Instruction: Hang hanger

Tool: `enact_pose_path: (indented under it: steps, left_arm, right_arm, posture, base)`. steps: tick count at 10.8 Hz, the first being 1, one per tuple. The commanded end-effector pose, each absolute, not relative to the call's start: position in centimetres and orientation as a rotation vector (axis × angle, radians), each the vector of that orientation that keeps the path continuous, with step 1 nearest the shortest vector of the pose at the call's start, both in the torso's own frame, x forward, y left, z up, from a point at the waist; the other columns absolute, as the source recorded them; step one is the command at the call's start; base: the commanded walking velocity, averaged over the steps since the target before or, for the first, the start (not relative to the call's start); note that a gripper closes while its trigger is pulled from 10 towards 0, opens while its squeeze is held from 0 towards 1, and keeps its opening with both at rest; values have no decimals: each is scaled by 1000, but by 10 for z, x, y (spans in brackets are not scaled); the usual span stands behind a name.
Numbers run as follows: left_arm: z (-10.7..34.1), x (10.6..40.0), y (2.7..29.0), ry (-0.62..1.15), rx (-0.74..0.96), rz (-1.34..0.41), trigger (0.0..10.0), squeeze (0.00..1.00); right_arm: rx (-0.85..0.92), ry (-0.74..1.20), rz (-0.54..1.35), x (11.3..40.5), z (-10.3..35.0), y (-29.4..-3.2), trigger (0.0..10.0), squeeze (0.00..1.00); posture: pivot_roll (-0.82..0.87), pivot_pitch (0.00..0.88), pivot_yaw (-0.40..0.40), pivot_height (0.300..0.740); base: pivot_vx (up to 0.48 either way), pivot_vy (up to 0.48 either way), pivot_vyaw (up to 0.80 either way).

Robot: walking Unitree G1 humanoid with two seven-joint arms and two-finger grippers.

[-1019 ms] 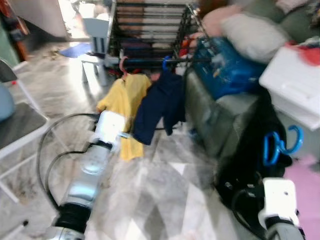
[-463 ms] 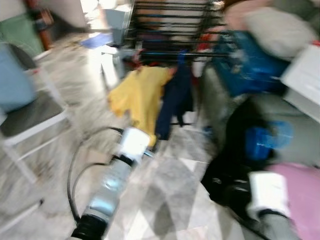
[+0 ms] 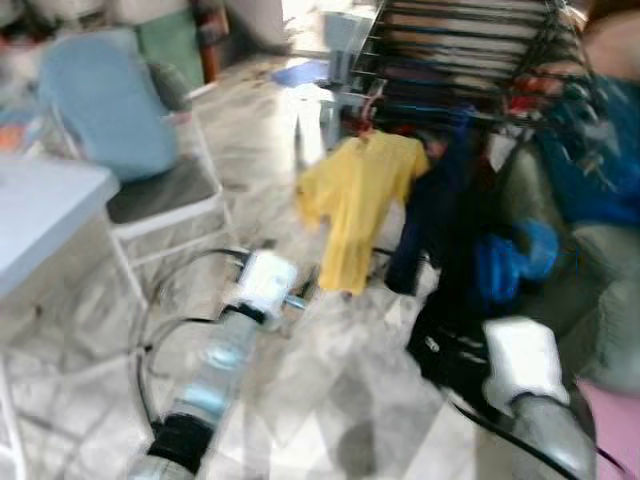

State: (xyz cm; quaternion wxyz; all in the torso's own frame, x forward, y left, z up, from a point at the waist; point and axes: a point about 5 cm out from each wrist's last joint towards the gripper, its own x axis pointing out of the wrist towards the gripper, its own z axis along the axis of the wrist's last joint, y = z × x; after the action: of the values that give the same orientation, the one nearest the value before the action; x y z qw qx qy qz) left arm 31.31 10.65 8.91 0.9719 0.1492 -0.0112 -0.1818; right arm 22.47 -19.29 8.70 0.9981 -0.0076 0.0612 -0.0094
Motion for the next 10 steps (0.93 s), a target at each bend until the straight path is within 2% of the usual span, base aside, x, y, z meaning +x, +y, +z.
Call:
enact_pose_path:
  steps: [1, 4, 10]
  left_arm:
    - [88, 311, 101, -17, 305, -367, 10000, 0]
    - [73, 296, 104, 1, 325, -428, 10000, 0]
    - [86, 311, 91, -16, 264, -434, 10000, 0]
  right_arm:
    - [-19, 101, -14, 224, 89, -196, 10000, 0]
    - [17, 165, 175, 211, 77, -167, 10000, 0]
    - [3, 154, 444, 216, 93, -148, 10000, 0]
  posture:
    - [31, 0, -28, 740]
    - [36, 0, -34, 740]
    - [19, 0, -34, 740]
  base:
    - [0, 0, 800]
    - [0, 0, 800]
    - [0, 0, 800]
